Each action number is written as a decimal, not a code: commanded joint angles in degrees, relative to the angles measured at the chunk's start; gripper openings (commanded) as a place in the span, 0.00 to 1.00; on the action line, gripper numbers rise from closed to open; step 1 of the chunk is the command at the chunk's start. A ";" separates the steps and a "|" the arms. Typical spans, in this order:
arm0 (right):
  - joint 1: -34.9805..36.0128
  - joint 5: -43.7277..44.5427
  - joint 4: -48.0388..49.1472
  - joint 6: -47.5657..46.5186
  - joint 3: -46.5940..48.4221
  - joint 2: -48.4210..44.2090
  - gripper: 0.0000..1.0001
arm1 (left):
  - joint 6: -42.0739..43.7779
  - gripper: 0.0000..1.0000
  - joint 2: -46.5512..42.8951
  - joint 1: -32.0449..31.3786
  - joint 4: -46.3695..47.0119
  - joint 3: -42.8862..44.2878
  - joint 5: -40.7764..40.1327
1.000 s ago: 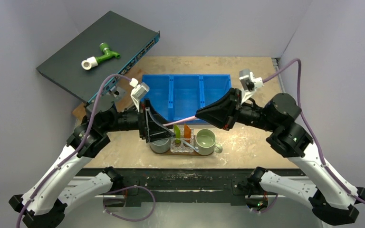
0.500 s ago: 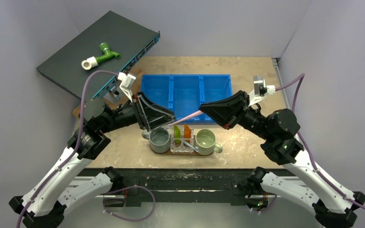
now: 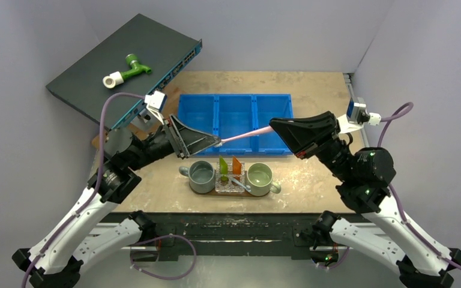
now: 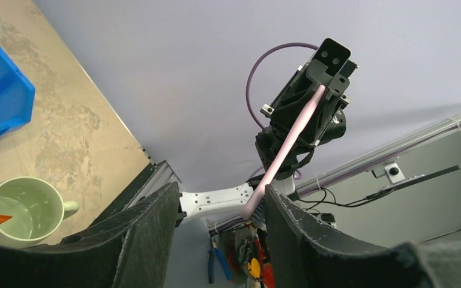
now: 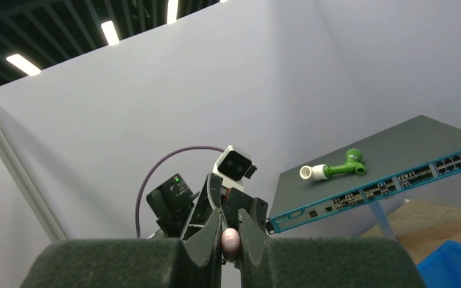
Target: Prepare toiletry sets of a toothbrush and toothpaste on the tray
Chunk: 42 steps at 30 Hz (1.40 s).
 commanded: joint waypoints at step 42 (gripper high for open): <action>-0.03 0.06 13.11 -10.69 -9.89 -2.37 0.00 | -30.05 0.00 7.59 0.65 36.76 -9.62 8.30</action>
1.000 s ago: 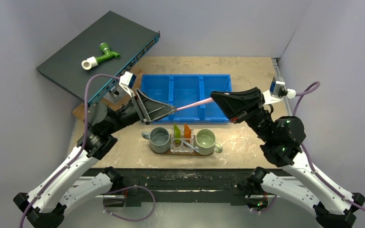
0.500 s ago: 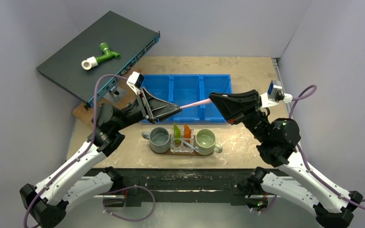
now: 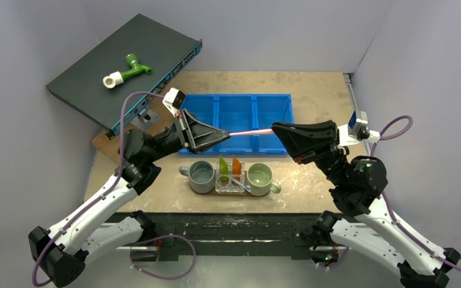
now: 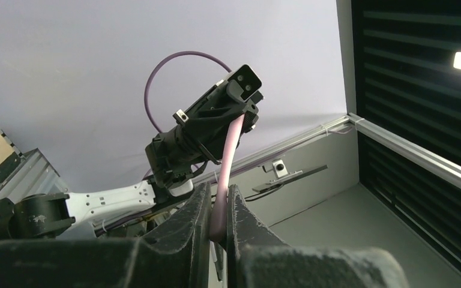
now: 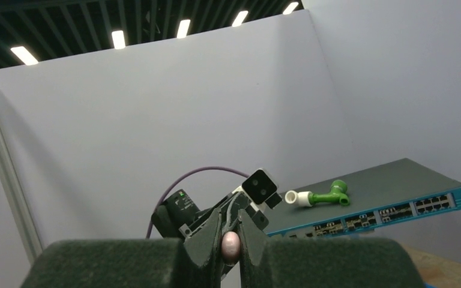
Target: Prepare toiletry sets of a toothbrush and toothpaste on the tray
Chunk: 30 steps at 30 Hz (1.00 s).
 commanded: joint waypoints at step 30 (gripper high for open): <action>-0.05 15.48 -33.79 -14.77 12.66 -3.78 0.70 | 35.52 0.00 -11.65 8.39 -43.86 9.68 3.59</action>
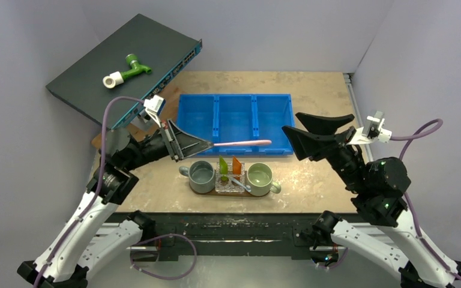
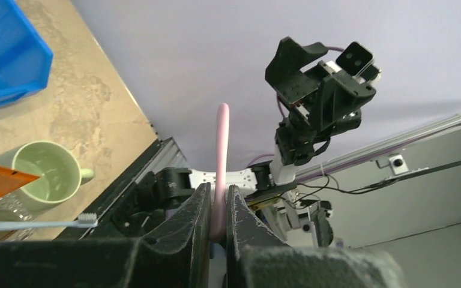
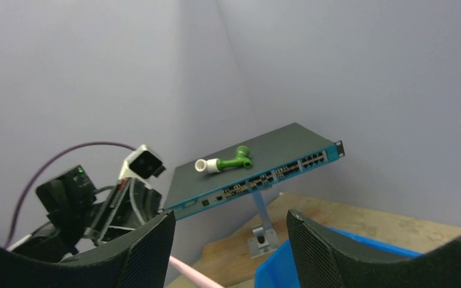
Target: Prepare toiletry sets of a toothbrush and toothpaste on the tray
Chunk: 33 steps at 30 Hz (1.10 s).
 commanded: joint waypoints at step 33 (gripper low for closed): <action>-0.01 8.48 -13.27 -6.29 4.17 9.47 0.70 | 38.31 0.00 -3.90 -2.57 -57.88 14.31 -23.62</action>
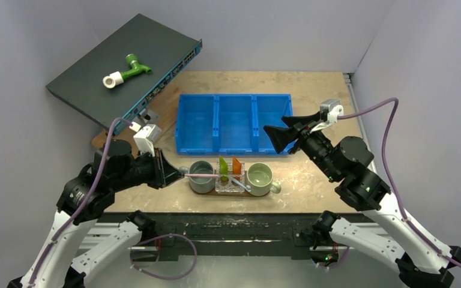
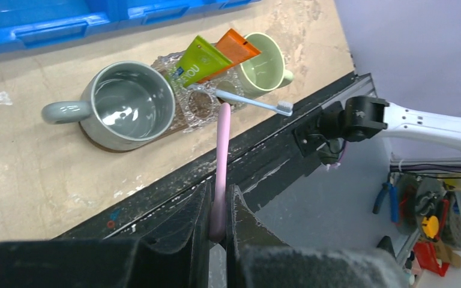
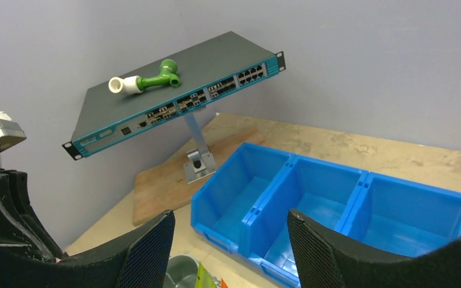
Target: Prepare toiletry sets of a toothbrush and toothpaste on the tray
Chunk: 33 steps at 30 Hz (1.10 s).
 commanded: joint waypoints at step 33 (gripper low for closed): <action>0.01 3.26 -1.03 0.38 -0.97 -1.49 0.71 | -3.47 0.00 17.04 -30.70 4.60 3.87 -32.97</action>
